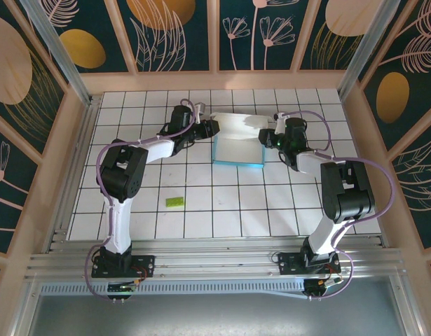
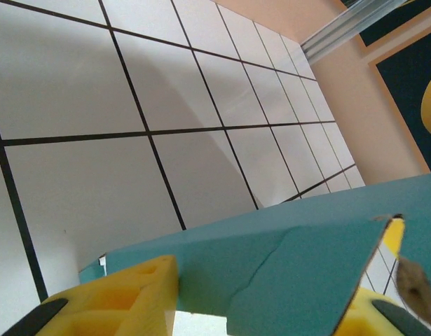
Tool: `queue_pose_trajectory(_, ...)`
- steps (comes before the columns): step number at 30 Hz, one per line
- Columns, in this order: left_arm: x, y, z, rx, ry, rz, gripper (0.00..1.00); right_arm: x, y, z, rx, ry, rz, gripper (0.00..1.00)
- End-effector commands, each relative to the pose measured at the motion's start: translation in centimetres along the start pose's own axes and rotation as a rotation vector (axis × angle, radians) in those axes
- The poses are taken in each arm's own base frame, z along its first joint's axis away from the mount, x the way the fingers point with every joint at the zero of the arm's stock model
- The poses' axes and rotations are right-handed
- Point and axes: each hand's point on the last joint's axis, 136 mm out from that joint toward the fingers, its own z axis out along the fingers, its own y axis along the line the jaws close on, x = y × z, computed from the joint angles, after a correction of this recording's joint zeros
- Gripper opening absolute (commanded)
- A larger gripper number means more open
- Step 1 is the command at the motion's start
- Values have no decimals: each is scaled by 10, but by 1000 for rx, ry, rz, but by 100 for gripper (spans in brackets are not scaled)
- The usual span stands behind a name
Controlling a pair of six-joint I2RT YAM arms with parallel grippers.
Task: Fold the paper box
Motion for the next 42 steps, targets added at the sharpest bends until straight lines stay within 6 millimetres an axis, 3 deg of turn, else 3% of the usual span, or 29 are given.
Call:
queue_pose_trajectory(1, 21, -13, 4, 40, 47, -34, 36, 8, 8, 3, -20, 8, -14, 31)
queue_pose_trajectory(17, 27, -16, -2, -69, 26, 56, 35, 9, 8, 3, -15, 6, -15, 31)
queue_pose_trajectory(25, 12, -8, -19, -178, -47, 115, 38, 10, 5, 3, 0, 8, -23, 31)
queue_pose_trajectory(29, 13, -11, -17, -158, -41, 108, 37, 10, 5, 3, -1, 8, -21, 31)
queue_pose_trajectory(38, 18, -8, -12, -154, -22, 66, 20, 10, 5, 4, -2, 11, -16, 31)
queue_pose_trajectory(42, 23, -12, -9, -144, -13, 65, 19, 11, 6, 4, -6, 11, -12, 31)
